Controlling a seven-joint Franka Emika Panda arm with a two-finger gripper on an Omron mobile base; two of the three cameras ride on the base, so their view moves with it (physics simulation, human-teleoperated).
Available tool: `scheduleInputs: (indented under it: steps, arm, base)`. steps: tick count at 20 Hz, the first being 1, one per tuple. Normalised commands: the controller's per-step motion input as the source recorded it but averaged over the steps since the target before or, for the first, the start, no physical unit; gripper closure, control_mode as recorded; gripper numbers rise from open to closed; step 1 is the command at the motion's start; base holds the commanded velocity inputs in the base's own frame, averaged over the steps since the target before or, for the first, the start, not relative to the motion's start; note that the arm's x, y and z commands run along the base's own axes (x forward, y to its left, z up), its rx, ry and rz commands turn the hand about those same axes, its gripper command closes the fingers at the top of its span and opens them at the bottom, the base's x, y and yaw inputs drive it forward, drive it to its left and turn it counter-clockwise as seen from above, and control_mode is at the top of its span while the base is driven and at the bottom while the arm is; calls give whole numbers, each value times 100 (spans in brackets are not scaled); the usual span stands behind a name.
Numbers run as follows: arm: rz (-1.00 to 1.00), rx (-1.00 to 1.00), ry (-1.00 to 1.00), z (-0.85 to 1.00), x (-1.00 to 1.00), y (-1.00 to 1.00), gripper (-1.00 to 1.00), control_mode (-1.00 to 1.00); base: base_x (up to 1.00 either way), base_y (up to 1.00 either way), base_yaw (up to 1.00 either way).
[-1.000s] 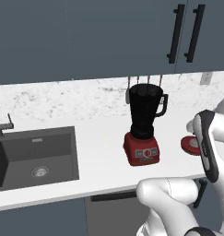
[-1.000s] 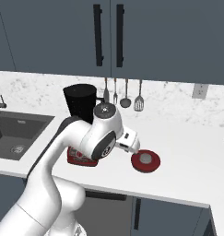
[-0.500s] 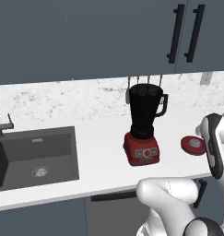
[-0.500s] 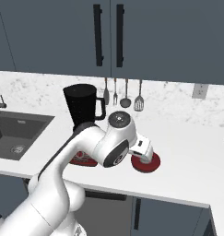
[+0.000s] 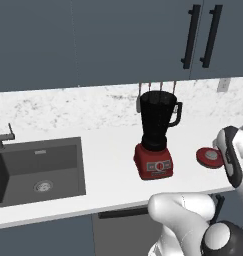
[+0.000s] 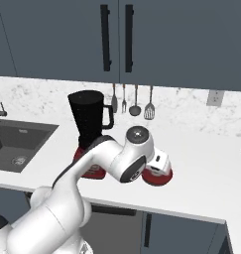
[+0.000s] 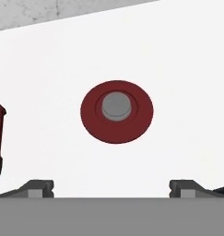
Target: Close the lid blender by securely placing the lid on top.
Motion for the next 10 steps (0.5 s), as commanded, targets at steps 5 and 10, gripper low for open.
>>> scheduleInputs:
  steps: [5,10]
  arm:
    - [0,0,0,-30,23,-18,-100,-100]
    - [0,0,0,-28,25,-4,-100,-100]
  base:
    - [0,0,0]
    - [0,0,0]
